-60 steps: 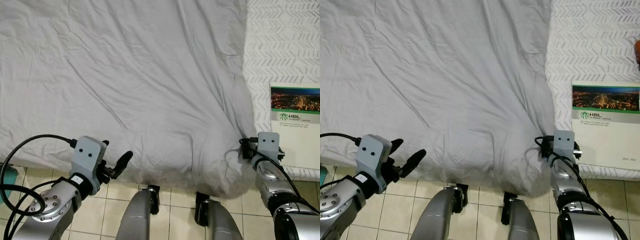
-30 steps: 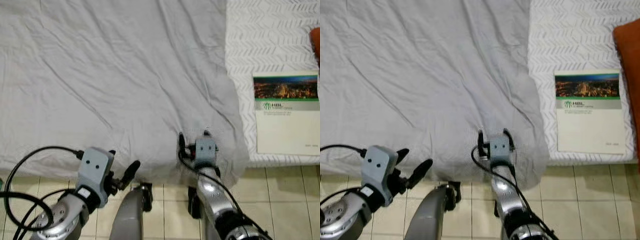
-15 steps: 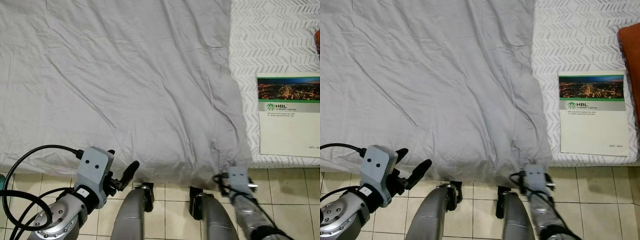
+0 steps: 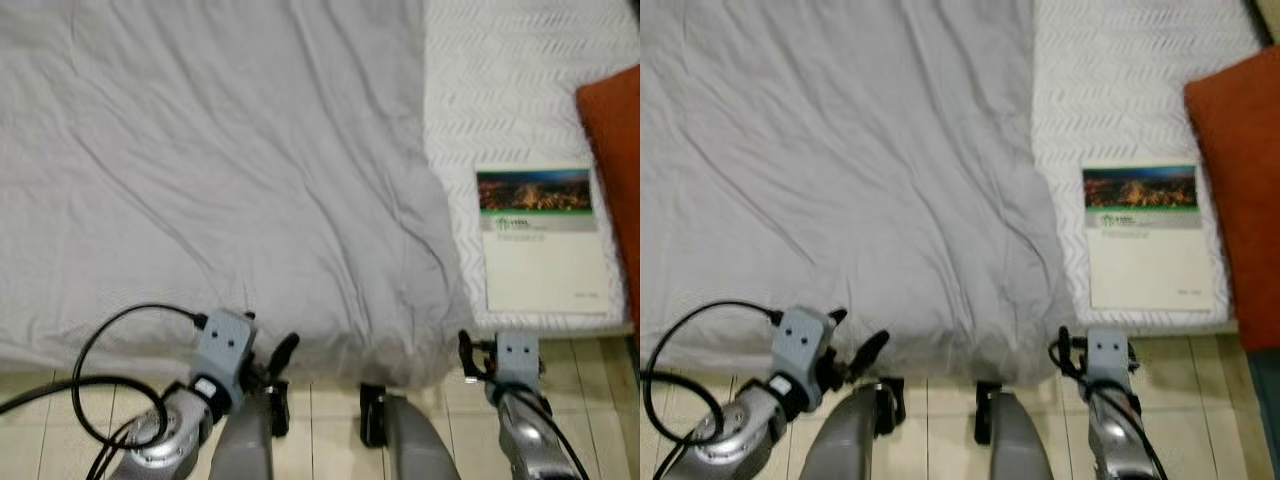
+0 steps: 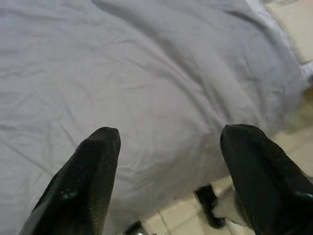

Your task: Clean up the room

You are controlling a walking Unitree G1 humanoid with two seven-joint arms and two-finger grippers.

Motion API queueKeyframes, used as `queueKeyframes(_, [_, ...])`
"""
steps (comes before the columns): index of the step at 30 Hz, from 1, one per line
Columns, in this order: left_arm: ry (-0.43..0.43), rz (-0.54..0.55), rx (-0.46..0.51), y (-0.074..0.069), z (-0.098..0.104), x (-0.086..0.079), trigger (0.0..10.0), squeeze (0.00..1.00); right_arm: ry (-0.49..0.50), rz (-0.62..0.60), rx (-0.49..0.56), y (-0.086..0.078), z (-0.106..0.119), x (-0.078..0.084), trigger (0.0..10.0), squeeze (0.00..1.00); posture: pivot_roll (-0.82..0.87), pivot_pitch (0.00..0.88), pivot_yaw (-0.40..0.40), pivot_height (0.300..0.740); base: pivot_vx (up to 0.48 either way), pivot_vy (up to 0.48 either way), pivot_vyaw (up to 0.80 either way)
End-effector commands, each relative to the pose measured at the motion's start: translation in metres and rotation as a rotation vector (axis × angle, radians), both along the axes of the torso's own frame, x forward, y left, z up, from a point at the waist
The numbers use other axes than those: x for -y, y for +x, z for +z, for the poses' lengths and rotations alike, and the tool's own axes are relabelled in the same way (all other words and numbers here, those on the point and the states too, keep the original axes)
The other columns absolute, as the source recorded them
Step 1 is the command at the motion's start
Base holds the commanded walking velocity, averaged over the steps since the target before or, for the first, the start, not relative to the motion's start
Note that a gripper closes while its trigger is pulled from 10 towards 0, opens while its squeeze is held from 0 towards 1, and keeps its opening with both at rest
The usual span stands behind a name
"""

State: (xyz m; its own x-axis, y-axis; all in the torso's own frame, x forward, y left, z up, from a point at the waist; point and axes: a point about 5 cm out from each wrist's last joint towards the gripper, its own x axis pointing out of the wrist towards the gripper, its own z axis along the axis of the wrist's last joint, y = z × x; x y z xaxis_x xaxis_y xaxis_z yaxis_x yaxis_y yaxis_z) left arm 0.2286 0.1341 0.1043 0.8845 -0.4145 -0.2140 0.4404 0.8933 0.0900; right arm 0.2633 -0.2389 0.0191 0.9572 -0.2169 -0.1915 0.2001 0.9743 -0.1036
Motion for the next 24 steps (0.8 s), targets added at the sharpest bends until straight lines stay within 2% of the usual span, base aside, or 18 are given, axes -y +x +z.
queueKeyframes(1, [0.014,0.042,-0.055,0.000,-0.024,-0.003,10.0,0.00,0.070,-0.043,0.065,-0.006,0.011,0.000,10.0,0.00,0.00,0.234,-0.028,0.740,0.000,0.000,0.00])
queueKeyframes(2, [0.013,0.085,-0.044,0.009,-0.032,-0.004,10.0,0.00,0.119,-0.053,0.153,-0.005,0.030,-0.004,10.0,0.00,-0.01,0.176,-0.032,0.740,0.000,0.000,0.00])
queueKeyframes(3, [0.013,0.085,-0.044,0.009,-0.032,-0.004,10.0,0.00,0.119,-0.053,0.153,-0.005,0.030,-0.004,10.0,0.00,-0.01,0.176,-0.032,0.740,0.000,0.000,0.00])
queueKeyframes(5, [0.033,0.111,0.028,0.016,-0.032,-0.005,10.0,0.00,0.138,-0.031,0.241,-0.006,0.045,-0.010,10.0,0.00,-0.02,0.105,-0.030,0.740,0.000,0.000,0.00])
queueKeyframes(6, [0.033,0.111,0.028,0.016,-0.032,-0.005,10.0,0.00,0.138,-0.031,0.241,-0.006,0.045,-0.010,10.0,0.00,-0.02,0.105,-0.030,0.740,0.000,0.000,0.00])
queueKeyframes(7, [0.037,0.136,0.122,0.021,-0.027,-0.006,10.0,0.00,0.128,-0.002,0.314,-0.016,0.054,-0.016,10.0,0.00,-0.03,0.023,-0.025,0.740,0.000,0.000,0.00])
queueKeyframes(8, [0.024,0.149,0.151,0.022,-0.025,-0.006,10.0,0.00,0.121,0.002,0.328,-0.021,0.054,-0.016,10.0,0.00,-0.03,0.023,-0.025,0.740,0.000,0.000,0.00])
queueKeyframes(11, [0.022,0.146,0.194,0.027,-0.023,-0.002,10.0,0.00,0.123,-0.001,0.301,-0.028,0.046,-0.017,10.0,0.00,-0.03,0.000,-0.017,0.740,0.000,0.000,0.00])
queueKeyframes(12, [0.019,0.140,0.209,0.032,-0.021,0.001,10.0,0.00,0.102,0.027,0.274,-0.030,0.043,-0.020,10.0,0.00,-0.04,0.000,-0.006,0.740,0.000,0.000,0.00])
queueKeyframes(13, [-0.016,0.130,0.212,0.044,-0.020,0.008,10.0,0.00,0.090,0.043,0.231,-0.031,0.037,-0.023,10.0,0.00,-0.05,0.000,0.011,0.740,0.000,0.000,0.00])
queueKeyframes(14, [-0.016,0.130,0.212,0.044,-0.020,0.008,10.0,0.00,0.090,0.043,0.231,-0.031,0.037,-0.023,10.0,0.00,-0.05,0.000,0.011,0.740,0.000,0.000,0.00])
queueKeyframes(15, [-0.041,0.125,0.207,0.053,-0.019,0.012,10.0,0.00,0.101,0.043,0.195,-0.028,0.034,-0.024,10.0,0.00,-0.06,0.000,0.021,0.740,0.000,-0.480,0.00])
queueKeyframes(18, [-0.099,0.097,0.191,0.062,-0.020,0.018,10.0,0.00,0.085,0.054,0.195,-0.015,0.038,-0.025,10.0,0.00,-0.07,0.000,0.044,0.740,0.000,-0.480,0.00])
queueKeyframes(21, [-0.101,0.086,0.184,0.063,-0.021,0.019,10.0,0.00,0.081,0.050,0.192,-0.012,0.039,-0.024,10.0,0.00,-0.08,0.000,0.050,0.740,0.000,-0.480,-0.71])
queueKeyframes(22, [-0.108,0.113,0.140,0.064,-0.029,0.016,10.0,0.00,0.067,0.050,0.195,-0.012,0.041,-0.023,10.0,0.00,-0.09,0.000,0.054,0.740,0.000,0.000,-0.73])
queueKeyframes(24, [-0.087,0.112,0.133,0.065,-0.031,0.016,10.0,0.00,0.061,0.050,0.191,-0.013,0.041,-0.021,10.0,0.00,-0.09,0.000,0.056,0.740,0.000,0.000,-0.73])
